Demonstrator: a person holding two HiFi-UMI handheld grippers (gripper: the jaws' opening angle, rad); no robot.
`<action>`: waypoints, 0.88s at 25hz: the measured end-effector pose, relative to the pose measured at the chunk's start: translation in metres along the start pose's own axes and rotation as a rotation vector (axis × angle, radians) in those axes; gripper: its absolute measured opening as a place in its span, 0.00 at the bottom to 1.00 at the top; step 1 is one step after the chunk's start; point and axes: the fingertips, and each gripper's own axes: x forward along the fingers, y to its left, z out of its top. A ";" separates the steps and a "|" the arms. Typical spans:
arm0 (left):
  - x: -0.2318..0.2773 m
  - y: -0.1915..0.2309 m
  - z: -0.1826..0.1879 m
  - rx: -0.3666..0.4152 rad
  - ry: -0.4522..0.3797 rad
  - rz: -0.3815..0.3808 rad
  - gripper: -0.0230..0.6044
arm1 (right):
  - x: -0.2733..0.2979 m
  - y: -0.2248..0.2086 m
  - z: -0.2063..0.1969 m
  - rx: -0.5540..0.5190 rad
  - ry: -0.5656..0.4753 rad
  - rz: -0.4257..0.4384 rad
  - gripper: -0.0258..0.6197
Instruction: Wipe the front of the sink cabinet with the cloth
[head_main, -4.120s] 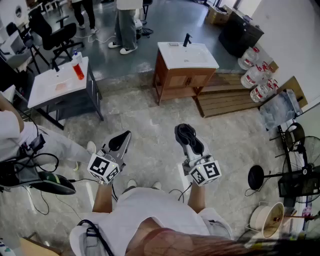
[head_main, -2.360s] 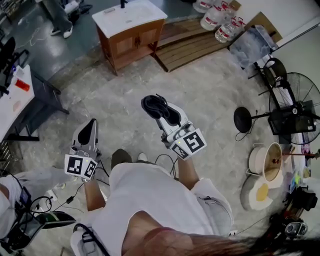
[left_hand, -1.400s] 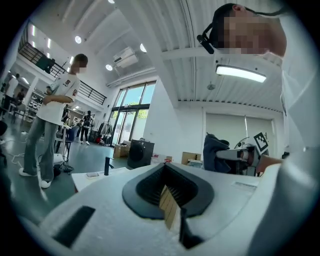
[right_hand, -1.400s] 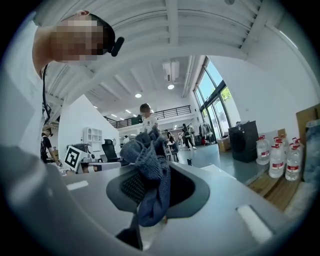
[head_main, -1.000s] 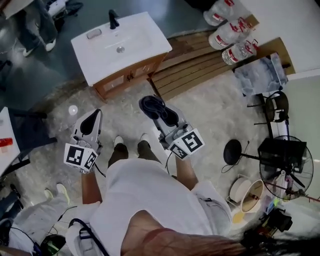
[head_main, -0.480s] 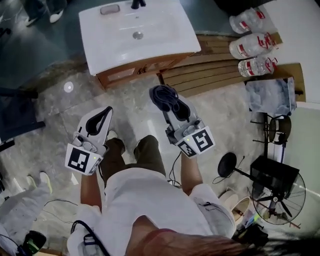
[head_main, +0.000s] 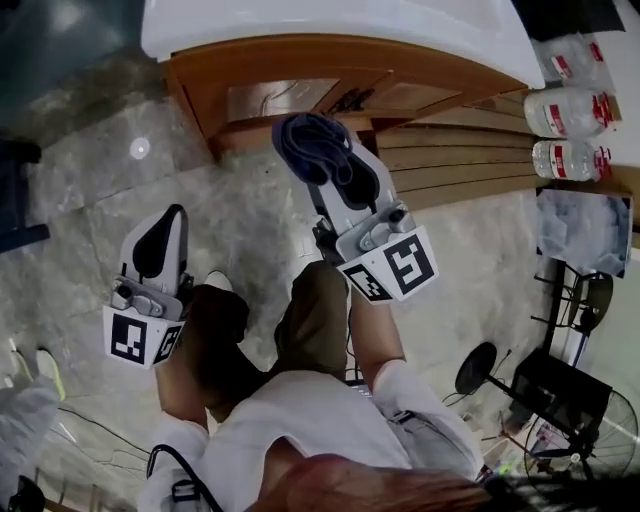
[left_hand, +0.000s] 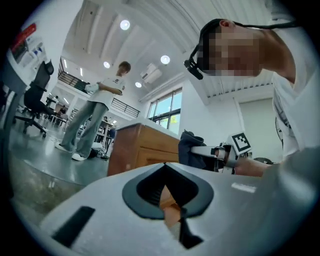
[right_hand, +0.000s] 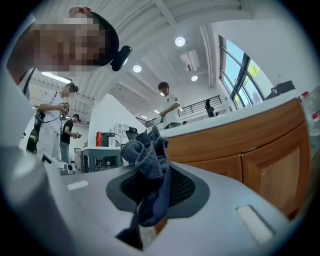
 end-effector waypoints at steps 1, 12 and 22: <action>-0.007 0.005 -0.019 0.007 -0.016 0.017 0.04 | 0.003 0.002 -0.018 0.001 -0.010 0.012 0.19; -0.045 0.013 -0.085 0.126 -0.027 0.130 0.04 | 0.005 0.014 -0.058 0.034 -0.035 0.074 0.19; -0.054 0.038 -0.105 0.086 -0.049 0.202 0.04 | 0.087 0.063 -0.037 0.047 -0.016 0.165 0.19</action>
